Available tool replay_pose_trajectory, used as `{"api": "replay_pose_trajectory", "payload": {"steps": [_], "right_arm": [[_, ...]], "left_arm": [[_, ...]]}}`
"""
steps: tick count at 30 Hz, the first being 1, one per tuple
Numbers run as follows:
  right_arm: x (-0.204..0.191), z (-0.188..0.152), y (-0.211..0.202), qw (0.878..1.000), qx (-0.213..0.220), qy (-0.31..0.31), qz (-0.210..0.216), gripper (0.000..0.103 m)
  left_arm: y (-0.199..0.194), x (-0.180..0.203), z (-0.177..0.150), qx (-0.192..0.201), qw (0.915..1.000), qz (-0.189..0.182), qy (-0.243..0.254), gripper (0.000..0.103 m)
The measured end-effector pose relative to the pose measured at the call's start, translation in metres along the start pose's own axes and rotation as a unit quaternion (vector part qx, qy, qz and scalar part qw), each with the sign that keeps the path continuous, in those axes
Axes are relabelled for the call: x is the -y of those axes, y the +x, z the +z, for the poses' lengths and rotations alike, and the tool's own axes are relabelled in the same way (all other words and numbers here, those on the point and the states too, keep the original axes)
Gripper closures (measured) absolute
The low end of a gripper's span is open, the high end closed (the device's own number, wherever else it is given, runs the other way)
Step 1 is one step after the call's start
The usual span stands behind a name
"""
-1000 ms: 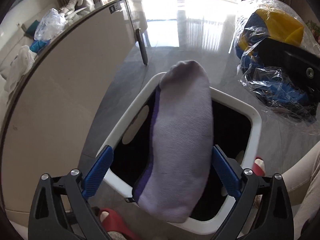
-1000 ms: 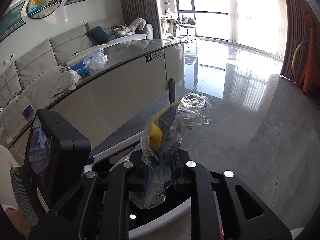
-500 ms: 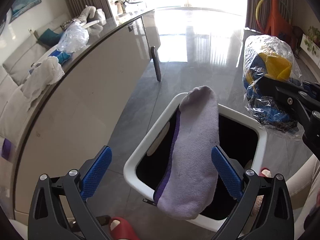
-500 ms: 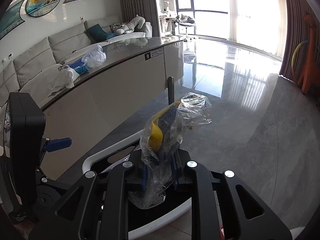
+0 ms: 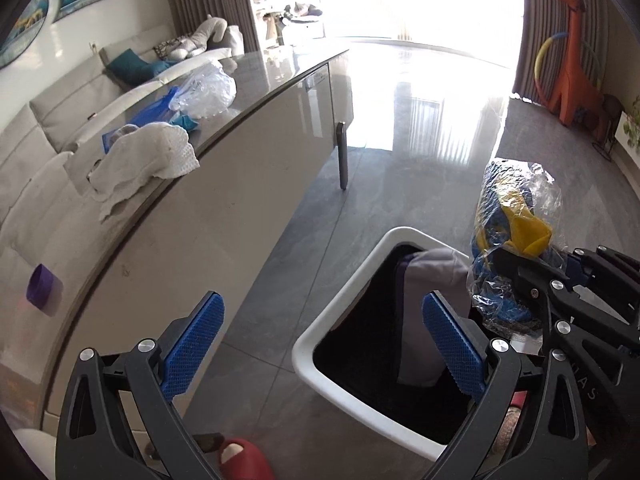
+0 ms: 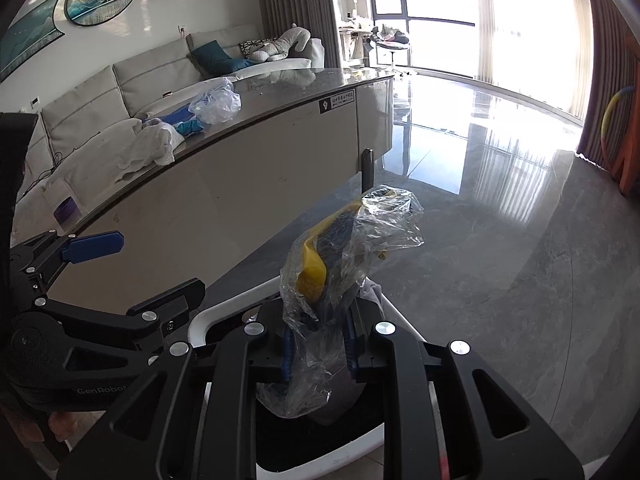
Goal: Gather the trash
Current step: 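Open the right gripper to drop the plastic bag into the bin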
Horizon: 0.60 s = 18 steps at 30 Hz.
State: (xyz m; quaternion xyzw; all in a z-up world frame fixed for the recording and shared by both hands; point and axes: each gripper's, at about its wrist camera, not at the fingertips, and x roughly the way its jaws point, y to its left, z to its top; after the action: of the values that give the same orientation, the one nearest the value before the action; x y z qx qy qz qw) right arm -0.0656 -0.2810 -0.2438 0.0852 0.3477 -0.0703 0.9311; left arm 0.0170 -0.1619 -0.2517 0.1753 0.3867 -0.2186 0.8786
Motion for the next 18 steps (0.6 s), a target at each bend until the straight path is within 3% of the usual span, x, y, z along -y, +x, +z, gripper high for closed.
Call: {"api": "replay_pose_trajectory", "payload": {"steps": [18], "right_arm": [[-0.024, -0.012, 0.025, 0.999, -0.034, -0.039, 0.014, 0.081]], "left_arm": [[-0.012, -0.031, 0.006, 0.016, 0.9991, 0.030, -0.024, 0.005]]}}
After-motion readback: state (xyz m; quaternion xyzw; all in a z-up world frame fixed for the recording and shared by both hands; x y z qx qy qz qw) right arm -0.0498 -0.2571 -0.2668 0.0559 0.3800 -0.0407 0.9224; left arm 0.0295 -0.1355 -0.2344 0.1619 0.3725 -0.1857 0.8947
